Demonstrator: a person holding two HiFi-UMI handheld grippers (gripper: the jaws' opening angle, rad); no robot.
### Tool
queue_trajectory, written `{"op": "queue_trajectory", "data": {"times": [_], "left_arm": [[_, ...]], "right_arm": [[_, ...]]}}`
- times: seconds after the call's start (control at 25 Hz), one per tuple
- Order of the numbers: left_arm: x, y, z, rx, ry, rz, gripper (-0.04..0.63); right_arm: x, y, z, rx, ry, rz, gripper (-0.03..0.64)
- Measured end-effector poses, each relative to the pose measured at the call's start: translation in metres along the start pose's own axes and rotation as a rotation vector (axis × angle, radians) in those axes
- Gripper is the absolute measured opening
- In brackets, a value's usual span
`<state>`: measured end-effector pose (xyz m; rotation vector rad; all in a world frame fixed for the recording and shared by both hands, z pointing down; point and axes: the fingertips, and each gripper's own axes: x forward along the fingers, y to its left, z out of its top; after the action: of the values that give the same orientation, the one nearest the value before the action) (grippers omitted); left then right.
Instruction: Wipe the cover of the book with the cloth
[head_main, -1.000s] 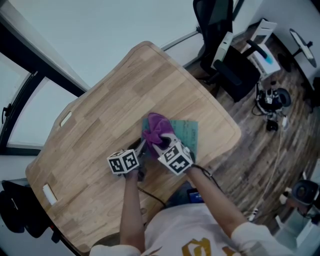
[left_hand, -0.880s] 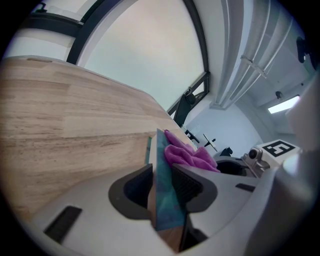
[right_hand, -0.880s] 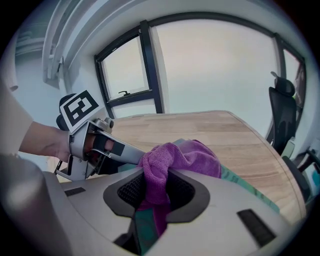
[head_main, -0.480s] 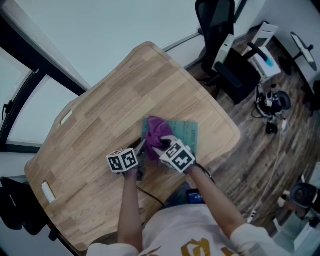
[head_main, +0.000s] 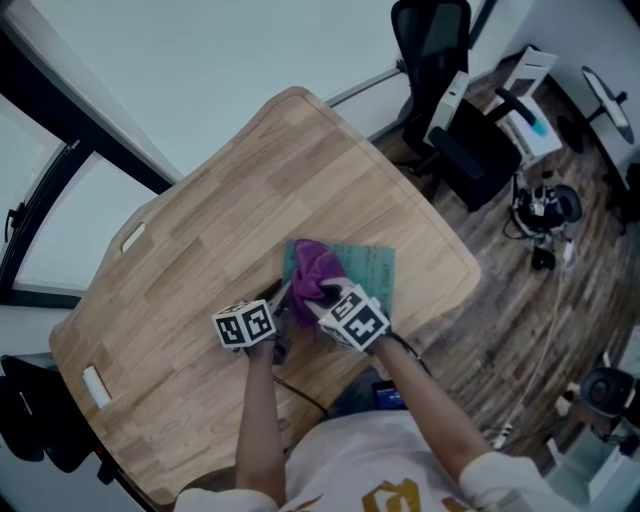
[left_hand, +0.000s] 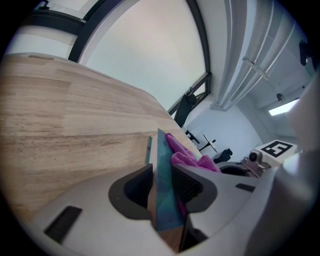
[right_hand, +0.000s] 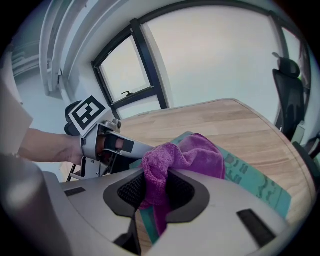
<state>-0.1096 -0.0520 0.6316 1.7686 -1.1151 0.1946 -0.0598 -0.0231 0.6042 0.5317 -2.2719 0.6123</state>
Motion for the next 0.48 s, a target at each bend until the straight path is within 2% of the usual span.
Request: {"op": "queue_trajectory", "data": {"times": [0.48], "left_arm": [[-0.0001, 0.0014, -0.0002, 0.012, -0.014, 0.015, 0.121]], "right_arm": [[-0.009, -0.0037, -0.0082, 0.004, -0.004, -0.014, 0.097]]}}
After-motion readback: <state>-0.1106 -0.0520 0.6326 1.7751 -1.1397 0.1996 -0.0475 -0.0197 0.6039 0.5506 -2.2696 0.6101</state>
